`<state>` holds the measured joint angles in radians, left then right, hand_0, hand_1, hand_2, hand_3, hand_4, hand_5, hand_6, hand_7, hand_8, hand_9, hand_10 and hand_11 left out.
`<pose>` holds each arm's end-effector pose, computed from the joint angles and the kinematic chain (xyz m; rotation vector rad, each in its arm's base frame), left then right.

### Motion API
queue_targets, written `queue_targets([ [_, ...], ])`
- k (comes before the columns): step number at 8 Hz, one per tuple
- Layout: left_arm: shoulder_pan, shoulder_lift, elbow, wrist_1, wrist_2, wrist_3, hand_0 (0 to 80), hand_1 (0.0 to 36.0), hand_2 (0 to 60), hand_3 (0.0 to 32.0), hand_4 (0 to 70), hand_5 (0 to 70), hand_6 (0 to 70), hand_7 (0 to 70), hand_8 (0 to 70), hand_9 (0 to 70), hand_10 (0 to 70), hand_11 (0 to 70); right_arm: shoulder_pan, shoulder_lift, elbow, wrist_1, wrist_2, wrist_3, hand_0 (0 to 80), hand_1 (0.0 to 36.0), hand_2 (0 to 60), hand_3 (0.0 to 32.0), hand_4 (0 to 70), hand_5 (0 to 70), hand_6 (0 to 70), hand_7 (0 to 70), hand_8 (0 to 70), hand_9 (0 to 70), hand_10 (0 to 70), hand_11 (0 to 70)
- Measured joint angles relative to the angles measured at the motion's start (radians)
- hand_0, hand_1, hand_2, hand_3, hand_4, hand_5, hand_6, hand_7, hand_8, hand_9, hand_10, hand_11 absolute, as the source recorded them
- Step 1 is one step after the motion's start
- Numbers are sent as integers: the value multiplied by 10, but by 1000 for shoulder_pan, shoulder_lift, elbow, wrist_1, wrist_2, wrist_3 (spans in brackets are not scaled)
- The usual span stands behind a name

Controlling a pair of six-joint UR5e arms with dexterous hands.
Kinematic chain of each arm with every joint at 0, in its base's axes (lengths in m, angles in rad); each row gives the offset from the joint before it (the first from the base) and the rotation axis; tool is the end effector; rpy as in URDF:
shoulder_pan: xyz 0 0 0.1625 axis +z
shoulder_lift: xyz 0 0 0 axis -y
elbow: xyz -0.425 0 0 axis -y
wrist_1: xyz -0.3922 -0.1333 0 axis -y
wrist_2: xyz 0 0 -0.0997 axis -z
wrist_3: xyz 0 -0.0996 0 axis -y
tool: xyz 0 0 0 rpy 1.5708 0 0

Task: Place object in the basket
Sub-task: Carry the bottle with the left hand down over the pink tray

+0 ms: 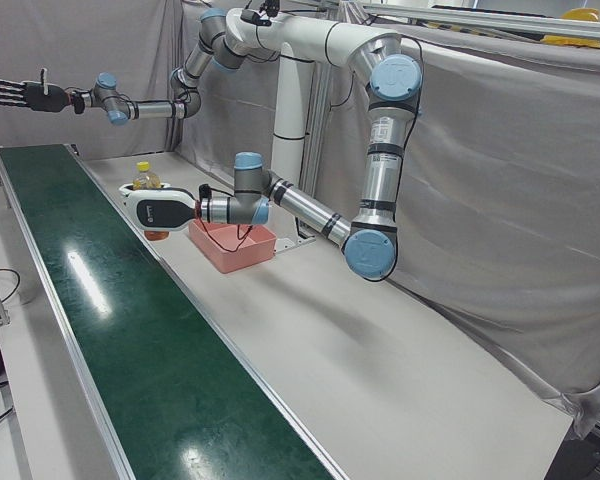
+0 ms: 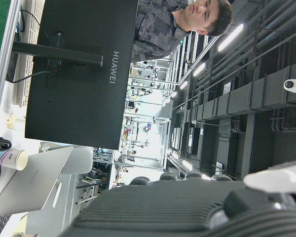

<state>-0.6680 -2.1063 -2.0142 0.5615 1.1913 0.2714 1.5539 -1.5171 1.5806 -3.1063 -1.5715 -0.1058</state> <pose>0.3347 -0.4809 0.2562 -0.4497 2.3205 -1.5197 0.1244 -0.5253 0.6514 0.1001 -2.2667 2.0513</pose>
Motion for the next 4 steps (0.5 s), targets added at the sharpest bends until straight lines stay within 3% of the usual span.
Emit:
queue_targets([
  [1,65,2,-42,22,10,7,797,360,600,0,601,700,624,683,700,700,541,700,0,0,-1,0,0,0,0,0,0,0,0,0,0,0,0,0,0,0],
  [4,275,3,-187,136,21,128,797,360,600,0,596,700,612,649,700,700,515,700,-1,0,-2,0,-1,0,0,0,0,0,0,0,0,0,0,0,0,0],
])
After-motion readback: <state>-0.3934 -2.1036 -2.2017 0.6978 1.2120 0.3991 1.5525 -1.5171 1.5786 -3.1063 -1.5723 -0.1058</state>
